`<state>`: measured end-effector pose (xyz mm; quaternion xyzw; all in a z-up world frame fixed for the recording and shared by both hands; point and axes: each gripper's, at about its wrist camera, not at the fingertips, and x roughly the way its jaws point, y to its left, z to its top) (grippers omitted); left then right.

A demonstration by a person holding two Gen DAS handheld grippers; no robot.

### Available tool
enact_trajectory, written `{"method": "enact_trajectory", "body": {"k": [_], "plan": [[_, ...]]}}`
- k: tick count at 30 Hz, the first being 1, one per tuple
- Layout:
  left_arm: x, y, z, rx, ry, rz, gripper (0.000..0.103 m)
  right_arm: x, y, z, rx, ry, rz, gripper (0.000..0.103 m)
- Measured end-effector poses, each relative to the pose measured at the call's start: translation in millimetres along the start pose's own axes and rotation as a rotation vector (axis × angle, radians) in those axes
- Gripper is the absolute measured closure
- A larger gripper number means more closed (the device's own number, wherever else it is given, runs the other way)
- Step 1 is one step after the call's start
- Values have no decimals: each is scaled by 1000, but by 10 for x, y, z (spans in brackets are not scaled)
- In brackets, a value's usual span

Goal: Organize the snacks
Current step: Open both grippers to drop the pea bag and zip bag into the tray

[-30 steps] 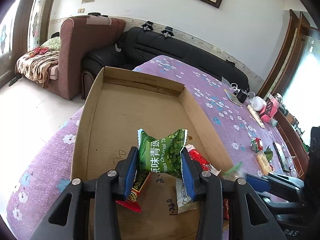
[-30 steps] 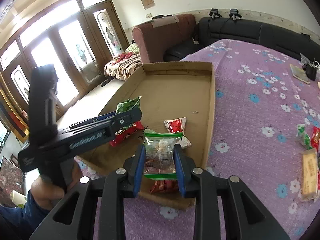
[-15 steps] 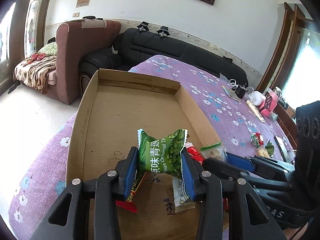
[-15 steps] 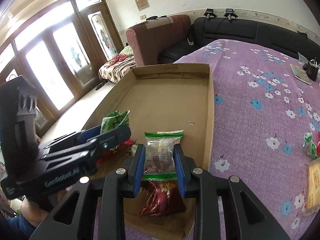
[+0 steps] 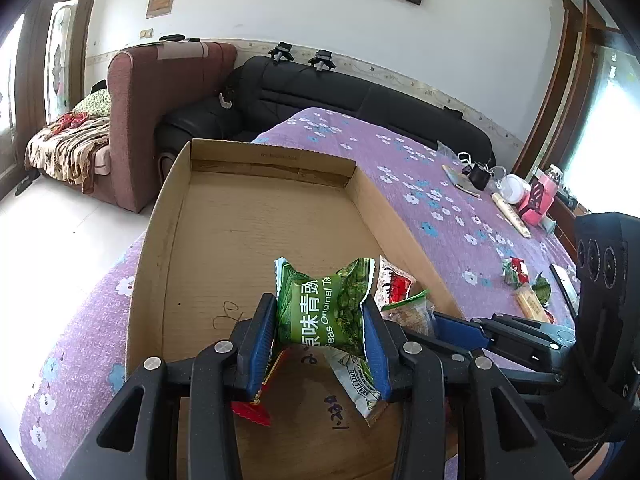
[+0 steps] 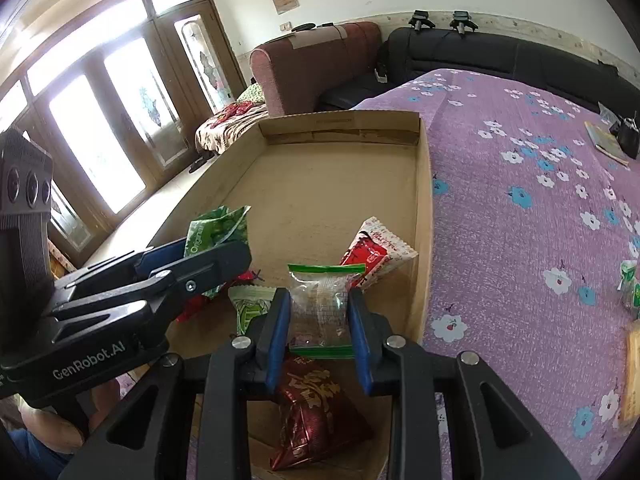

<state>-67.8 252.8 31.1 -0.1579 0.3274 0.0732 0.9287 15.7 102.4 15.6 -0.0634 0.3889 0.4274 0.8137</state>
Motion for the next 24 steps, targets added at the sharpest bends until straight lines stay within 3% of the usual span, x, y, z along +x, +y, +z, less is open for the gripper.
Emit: {"method": "enact_trajectory", "body": {"k": [15, 24], "plan": [[10, -17, -10, 16, 2, 15, 57, -20, 31, -52, -23, -3, 3, 73], [22, -20, -10, 7, 6, 14, 50, -55, 71, -78, -37, -8, 8, 62]]}}
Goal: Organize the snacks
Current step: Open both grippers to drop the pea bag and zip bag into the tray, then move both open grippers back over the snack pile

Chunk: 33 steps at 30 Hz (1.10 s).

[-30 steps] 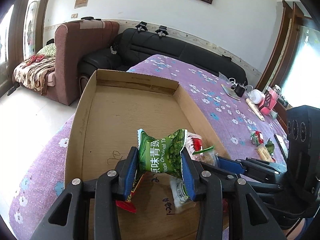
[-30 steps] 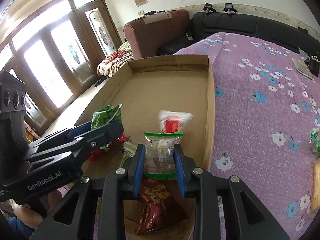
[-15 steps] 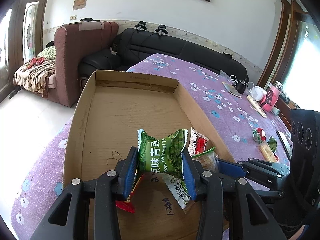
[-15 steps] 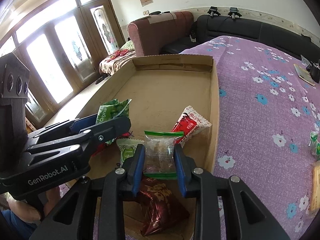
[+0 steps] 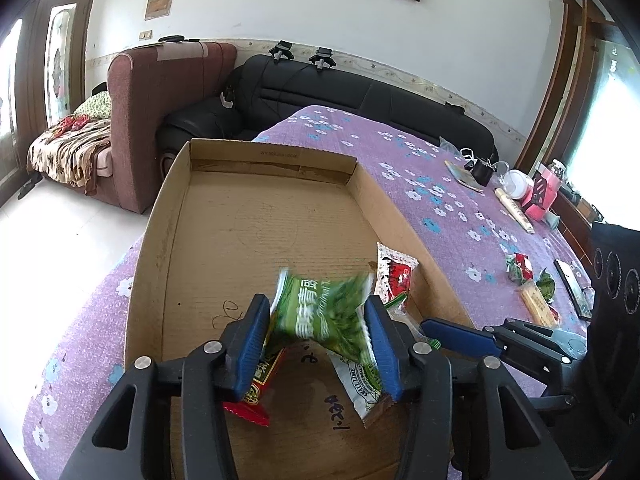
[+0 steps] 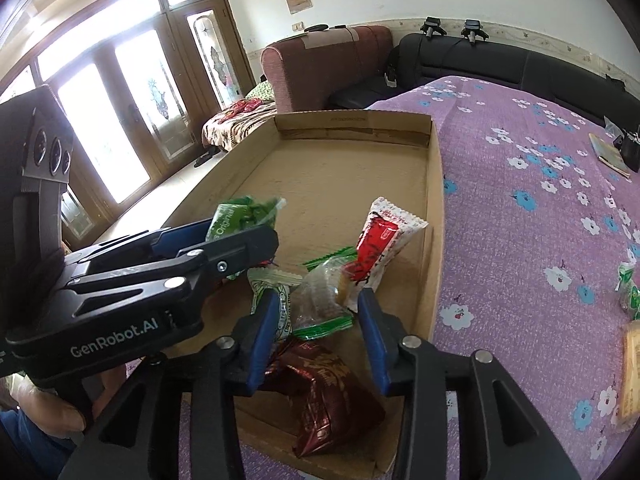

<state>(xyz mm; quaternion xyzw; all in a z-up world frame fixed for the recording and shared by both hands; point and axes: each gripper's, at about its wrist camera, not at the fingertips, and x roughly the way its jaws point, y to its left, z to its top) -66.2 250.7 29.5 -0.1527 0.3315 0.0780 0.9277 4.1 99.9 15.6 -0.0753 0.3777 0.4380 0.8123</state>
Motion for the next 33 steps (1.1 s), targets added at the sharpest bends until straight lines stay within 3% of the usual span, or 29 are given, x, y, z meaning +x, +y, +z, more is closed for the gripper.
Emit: {"method": "enact_trajectory", "body": {"k": [6, 19, 26, 33], "plan": [[-6, 21, 6, -12, -2, -13, 43, -30, -25, 1, 17, -3, 9, 61], [-21, 61, 17, -33, -6, -20, 43, -198, -35, -14, 45, -31, 19, 61], [-23, 71, 19, -38, -8, -21, 43, -476, -18, -13, 48, -79, -37, 59], [-23, 53, 18, -32, -7, -10, 43, -730, -146, -80, 93, -98, -25, 54]]}}
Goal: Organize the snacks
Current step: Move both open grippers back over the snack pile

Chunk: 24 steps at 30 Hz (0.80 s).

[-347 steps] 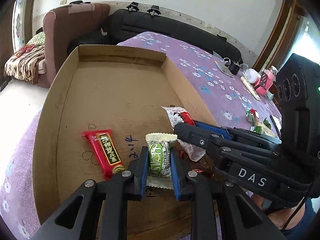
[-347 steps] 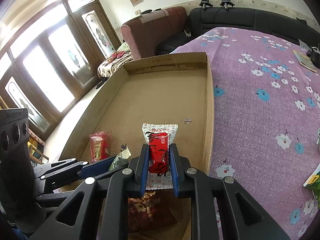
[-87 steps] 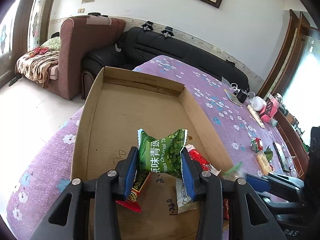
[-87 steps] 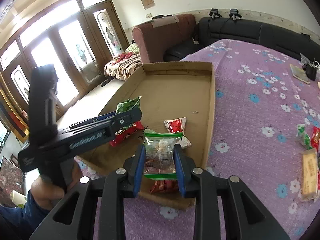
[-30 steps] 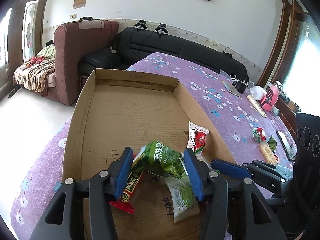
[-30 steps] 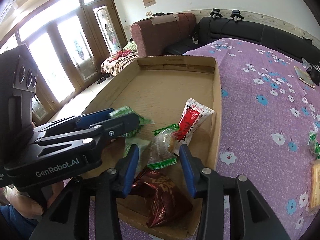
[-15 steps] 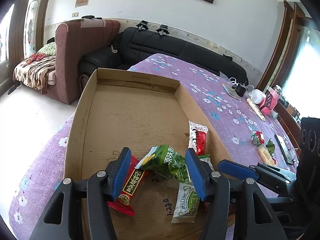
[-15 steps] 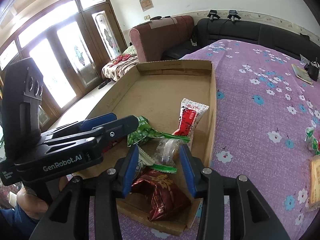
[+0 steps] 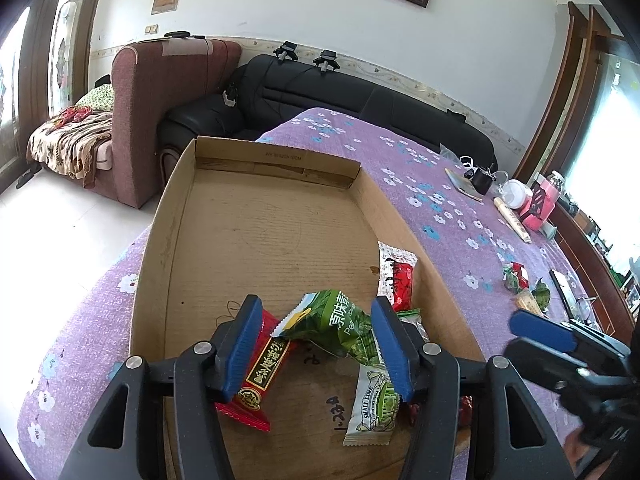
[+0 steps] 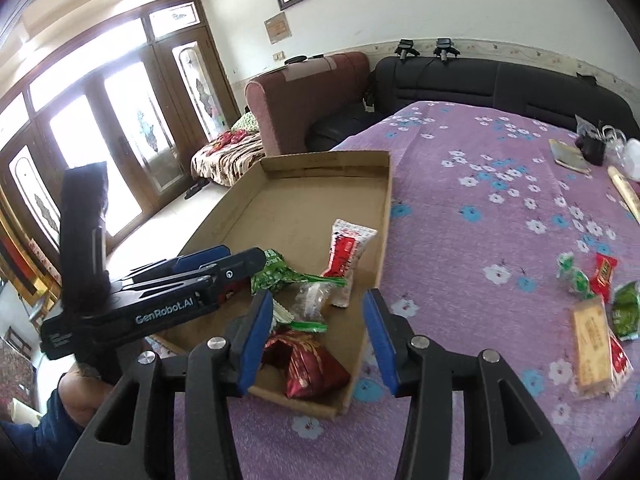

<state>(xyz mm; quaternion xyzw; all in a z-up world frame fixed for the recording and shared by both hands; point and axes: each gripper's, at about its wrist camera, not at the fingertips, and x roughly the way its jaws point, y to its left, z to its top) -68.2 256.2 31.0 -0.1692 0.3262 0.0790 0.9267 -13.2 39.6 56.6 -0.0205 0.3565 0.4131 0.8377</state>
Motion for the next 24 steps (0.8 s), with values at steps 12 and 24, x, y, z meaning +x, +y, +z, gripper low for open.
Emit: {"method": "enact_trajectory", "body": {"k": [12, 24], "plan": [[26, -41, -8, 15, 8, 50, 43, -403, -514, -74, 83, -32, -37, 43], [-138, -439, 77, 74, 4, -11, 43, -718, -1770, -248, 394, -98, -240, 43]]}}
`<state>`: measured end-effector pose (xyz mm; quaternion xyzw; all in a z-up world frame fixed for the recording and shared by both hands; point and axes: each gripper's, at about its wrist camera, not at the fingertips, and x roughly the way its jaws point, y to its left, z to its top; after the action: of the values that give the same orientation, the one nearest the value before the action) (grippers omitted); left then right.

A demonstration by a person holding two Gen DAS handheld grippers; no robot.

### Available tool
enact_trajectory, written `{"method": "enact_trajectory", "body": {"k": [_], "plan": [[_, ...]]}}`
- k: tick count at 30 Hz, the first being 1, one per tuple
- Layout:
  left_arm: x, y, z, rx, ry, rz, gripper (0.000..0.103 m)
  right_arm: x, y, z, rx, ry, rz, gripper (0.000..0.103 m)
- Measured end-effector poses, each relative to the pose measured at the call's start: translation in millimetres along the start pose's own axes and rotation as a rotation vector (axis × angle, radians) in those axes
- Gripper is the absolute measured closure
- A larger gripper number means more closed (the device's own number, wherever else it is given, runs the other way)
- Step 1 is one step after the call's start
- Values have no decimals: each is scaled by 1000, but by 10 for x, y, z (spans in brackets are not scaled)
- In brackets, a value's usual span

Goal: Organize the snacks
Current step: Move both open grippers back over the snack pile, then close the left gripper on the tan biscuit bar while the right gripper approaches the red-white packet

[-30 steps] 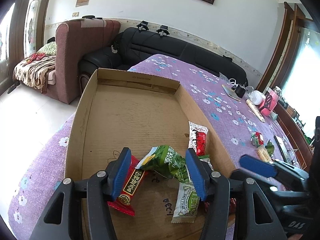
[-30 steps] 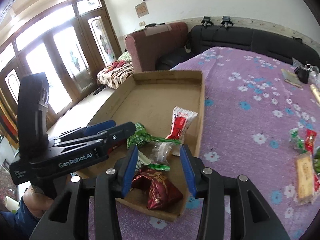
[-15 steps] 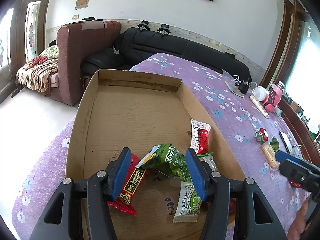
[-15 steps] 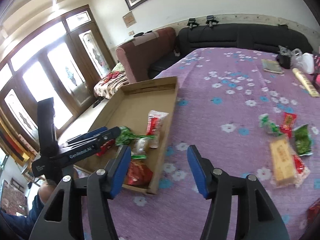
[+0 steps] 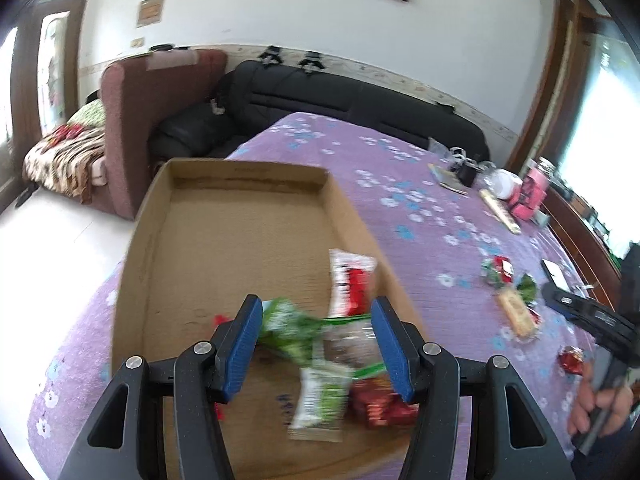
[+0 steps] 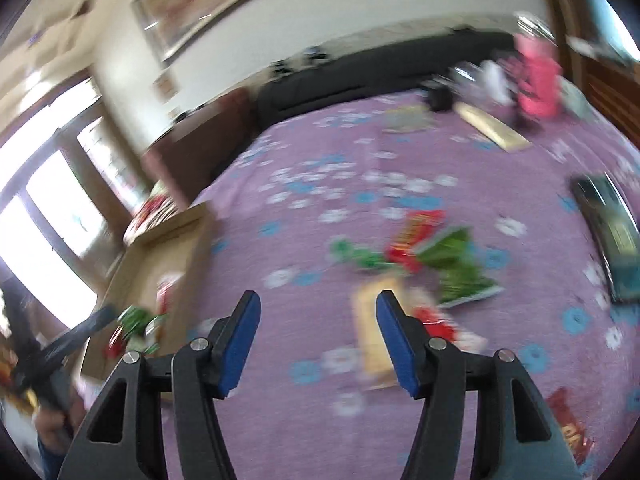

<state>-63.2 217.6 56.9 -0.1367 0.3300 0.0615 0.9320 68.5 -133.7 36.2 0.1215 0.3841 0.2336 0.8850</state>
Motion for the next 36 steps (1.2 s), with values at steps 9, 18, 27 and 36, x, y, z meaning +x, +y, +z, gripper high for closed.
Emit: {"method": "enact_trajectory", "body": {"k": [9, 18, 27, 36], "plan": [[83, -494, 13, 69, 57, -96, 43, 197, 94, -83, -12, 102, 203, 43], [100, -998, 46, 147, 78, -170, 38, 177, -187, -24, 45, 59, -13, 43], [174, -1195, 70, 170, 112, -187, 37, 20, -182, -14, 83, 21, 131, 43], [282, -1403, 35, 184, 162, -218, 38, 160, -320, -44, 137, 76, 84, 43]]}}
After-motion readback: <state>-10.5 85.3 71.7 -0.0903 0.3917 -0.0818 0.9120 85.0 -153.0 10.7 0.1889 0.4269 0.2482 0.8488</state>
